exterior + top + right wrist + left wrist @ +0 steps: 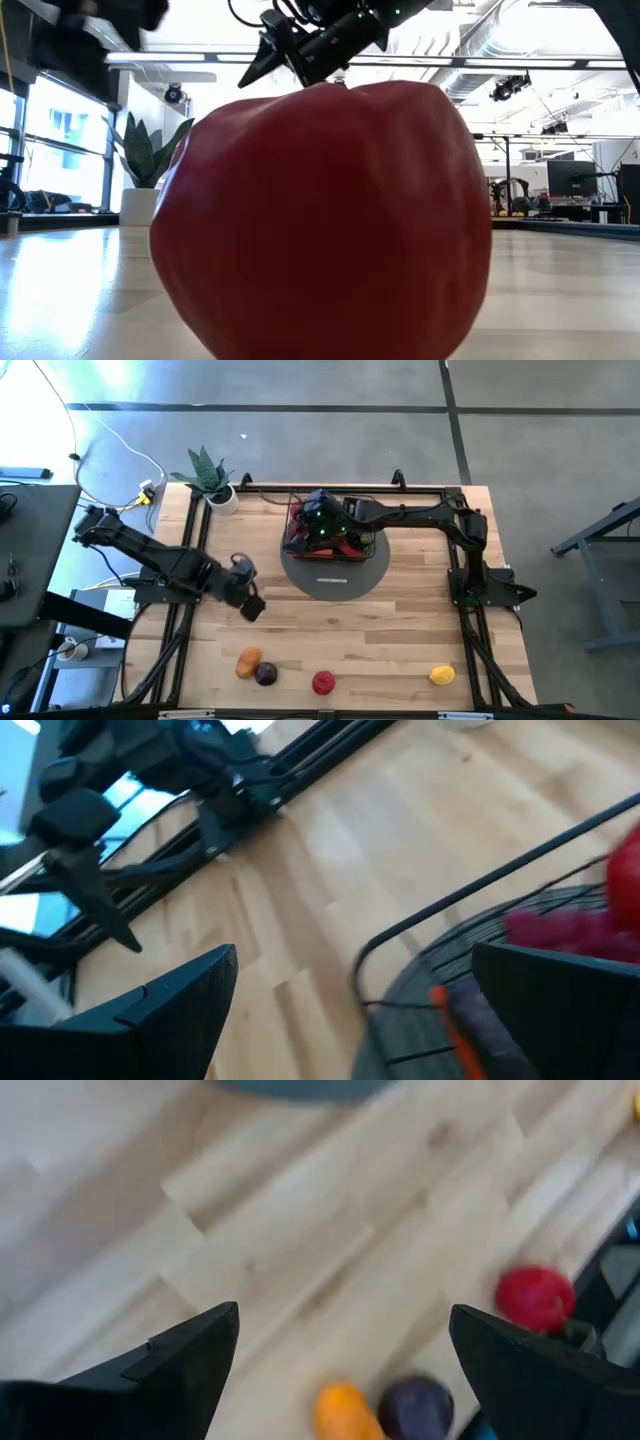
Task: Build produce basket
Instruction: Put the brown potato into the wire basket
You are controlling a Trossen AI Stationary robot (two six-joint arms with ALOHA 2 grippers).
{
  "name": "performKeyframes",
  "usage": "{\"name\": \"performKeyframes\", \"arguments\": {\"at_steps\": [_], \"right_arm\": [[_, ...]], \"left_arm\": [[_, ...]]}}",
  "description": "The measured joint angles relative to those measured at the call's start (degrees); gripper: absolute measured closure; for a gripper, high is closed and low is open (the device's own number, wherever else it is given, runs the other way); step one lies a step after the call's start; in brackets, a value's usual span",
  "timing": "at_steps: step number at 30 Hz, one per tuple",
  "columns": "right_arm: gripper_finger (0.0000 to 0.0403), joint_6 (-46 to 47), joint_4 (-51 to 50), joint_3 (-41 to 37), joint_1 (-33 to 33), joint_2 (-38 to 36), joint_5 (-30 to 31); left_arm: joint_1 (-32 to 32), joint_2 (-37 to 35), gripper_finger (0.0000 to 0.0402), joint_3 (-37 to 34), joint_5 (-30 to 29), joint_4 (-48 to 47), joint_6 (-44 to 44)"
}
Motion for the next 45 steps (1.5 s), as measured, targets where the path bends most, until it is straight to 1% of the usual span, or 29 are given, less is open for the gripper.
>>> {"name": "performKeyframes", "arguments": {"at_steps": [7,11,14,20,26,32,39,45], "right_arm": [[0.0018,4.1,0.4,0.0,4.8,0.0,-0.3],[0.0018,7.2,0.3,0.0,7.7,-0.1,2.0],[0.0018,9.7,0.1,0.0,9.6,-0.1,3.3],[0.0018,12.7,-0.4,0.0,12.5,-0.1,4.1],[0.0018,12.9,-1.1,0.0,14.5,-0.1,7.2],[0.0018,12.9,-1.7,0.0,15.1,-0.1,7.5],[0.0018,13.9,-2.4,0.0,15.1,-0.1,7.6],[0.0018,14.3,-2.7,0.0,15.1,-0.1,7.6]], "left_arm": [[-10.7,0.0,0.0048,-0.1,-1.2,0.1,-9.5],[-15.6,0.1,0.0048,-1.8,-2.0,0.4,-15.3],[-18.8,1.5,0.0048,-2.8,-2.7,0.8,-19.8],[-23.6,5.1,0.0048,-3.5,-3.3,1.1,-25.3],[-25.6,9.8,0.0048,-3.5,-3.4,2.3,-28.4],[-25.6,13.8,0.0048,-3.5,-2.3,7.7,-28.4],[-25.6,17.1,0.0048,-3.5,-1.4,9.0,-29.4],[-25.6,19.2,0.0048,-3.5,-0.6,13.0,-29.4]]}}
